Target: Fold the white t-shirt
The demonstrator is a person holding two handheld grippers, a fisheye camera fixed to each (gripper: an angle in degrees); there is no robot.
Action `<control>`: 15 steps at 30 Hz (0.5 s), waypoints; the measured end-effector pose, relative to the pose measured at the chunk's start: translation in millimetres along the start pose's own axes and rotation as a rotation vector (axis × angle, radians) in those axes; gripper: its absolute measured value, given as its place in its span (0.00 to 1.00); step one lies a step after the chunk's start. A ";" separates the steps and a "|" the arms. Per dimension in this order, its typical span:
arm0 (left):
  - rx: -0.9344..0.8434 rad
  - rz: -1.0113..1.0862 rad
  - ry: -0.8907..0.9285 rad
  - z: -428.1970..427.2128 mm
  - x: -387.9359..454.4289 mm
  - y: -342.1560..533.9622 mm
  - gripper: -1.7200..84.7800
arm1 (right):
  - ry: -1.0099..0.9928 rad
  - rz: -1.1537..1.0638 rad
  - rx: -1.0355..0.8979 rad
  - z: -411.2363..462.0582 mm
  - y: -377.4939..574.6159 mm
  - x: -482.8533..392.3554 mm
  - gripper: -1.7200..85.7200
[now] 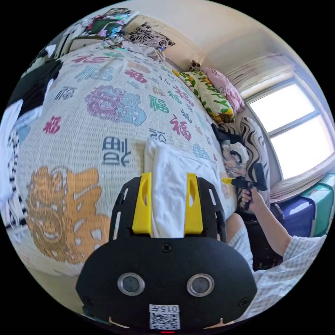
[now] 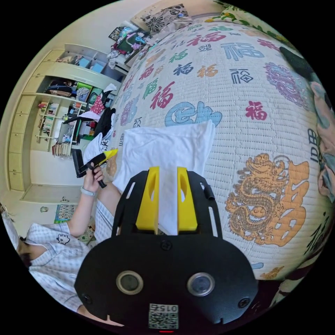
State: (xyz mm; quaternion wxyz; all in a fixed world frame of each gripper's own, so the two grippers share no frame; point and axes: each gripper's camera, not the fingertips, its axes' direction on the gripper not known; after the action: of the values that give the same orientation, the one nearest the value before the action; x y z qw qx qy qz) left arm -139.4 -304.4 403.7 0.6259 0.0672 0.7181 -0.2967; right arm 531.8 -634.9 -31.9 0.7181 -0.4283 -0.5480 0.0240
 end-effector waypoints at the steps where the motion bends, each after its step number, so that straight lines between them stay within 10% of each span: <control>1: -0.022 0.023 -0.054 13.6 3.9 -15.2 0.18 | -0.010 -0.007 0.003 1.3 -2.6 -1.6 0.11; 15: 0.051 0.265 -0.196 -0.3 52.8 36.2 0.07 | 0.041 -0.492 -0.077 24.2 -102.8 -98.2 0.14</control>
State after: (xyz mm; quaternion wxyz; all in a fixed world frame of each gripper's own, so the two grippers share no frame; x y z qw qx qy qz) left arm -133.7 -289.2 341.8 0.7247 0.1480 0.6308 -0.2345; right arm 428.4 -735.0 -40.5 0.6965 -0.3095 -0.6216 -0.1809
